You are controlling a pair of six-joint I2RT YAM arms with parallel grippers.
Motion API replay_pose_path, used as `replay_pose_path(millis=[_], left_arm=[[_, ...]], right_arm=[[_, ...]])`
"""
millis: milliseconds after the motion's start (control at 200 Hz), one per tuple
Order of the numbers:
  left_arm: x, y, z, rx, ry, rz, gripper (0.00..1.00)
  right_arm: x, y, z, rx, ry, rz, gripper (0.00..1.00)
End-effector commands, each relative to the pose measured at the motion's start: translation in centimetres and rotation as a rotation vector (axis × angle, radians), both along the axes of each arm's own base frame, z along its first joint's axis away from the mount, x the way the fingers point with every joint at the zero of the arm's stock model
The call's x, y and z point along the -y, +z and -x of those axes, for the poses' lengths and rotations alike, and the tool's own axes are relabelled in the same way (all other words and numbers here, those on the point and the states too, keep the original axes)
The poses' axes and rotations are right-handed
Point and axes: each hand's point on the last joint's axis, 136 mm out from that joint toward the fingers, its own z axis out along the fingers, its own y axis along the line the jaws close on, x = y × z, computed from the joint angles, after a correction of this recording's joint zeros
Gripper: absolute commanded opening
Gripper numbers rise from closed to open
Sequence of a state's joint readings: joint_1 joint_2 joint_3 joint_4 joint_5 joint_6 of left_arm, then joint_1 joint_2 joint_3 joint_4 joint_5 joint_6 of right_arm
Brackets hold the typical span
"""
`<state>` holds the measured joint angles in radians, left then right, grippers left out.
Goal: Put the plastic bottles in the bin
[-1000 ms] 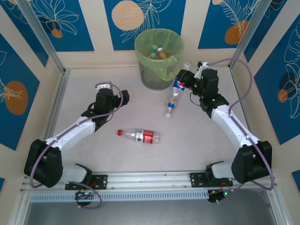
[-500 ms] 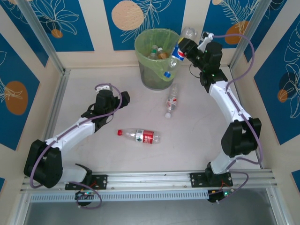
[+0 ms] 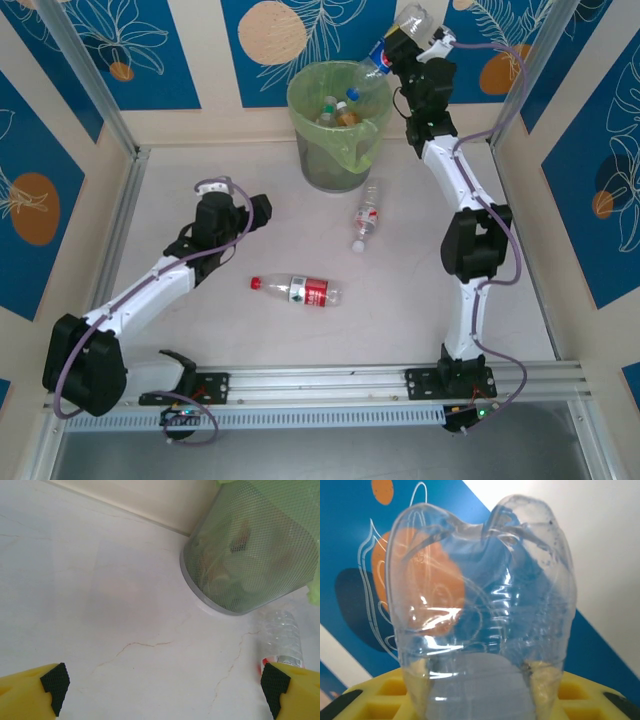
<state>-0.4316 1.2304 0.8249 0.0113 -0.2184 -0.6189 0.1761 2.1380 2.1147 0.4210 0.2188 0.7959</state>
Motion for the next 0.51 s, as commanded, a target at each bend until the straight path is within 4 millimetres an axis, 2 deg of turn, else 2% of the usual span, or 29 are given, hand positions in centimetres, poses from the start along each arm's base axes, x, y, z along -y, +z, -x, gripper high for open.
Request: replay_pose_path(millis=[0, 110, 210, 350, 500], left_arm=[[-1.8, 0.4, 0.8, 0.008, 0.04, -0.035, 1.0], [-2.8, 0.9, 1.6, 0.021, 0.064, -0.059, 1.0], [-3.8, 1.0, 2.2, 0.035, 0.09, -0.073, 1.0], [-4.4, 1.0, 2.6, 0.042, 0.109, -0.069, 1.0], [-4.3, 1.0, 2.6, 0.043, 0.106, -0.061, 1.0]], right_arm=[[-0.2, 1.6, -1.0, 0.122, -0.079, 0.134, 0.4], [-1.9, 1.5, -2.0, 0.144, -0.023, 0.297, 0.42], [-4.2, 0.1, -2.4, 0.135, 0.012, 0.482, 0.43], [-4.5, -2.3, -3.3, 0.109, -0.129, 0.689, 0.46], [-5.3, -5.0, -3.8, 0.071, -0.095, 0.813, 0.5]])
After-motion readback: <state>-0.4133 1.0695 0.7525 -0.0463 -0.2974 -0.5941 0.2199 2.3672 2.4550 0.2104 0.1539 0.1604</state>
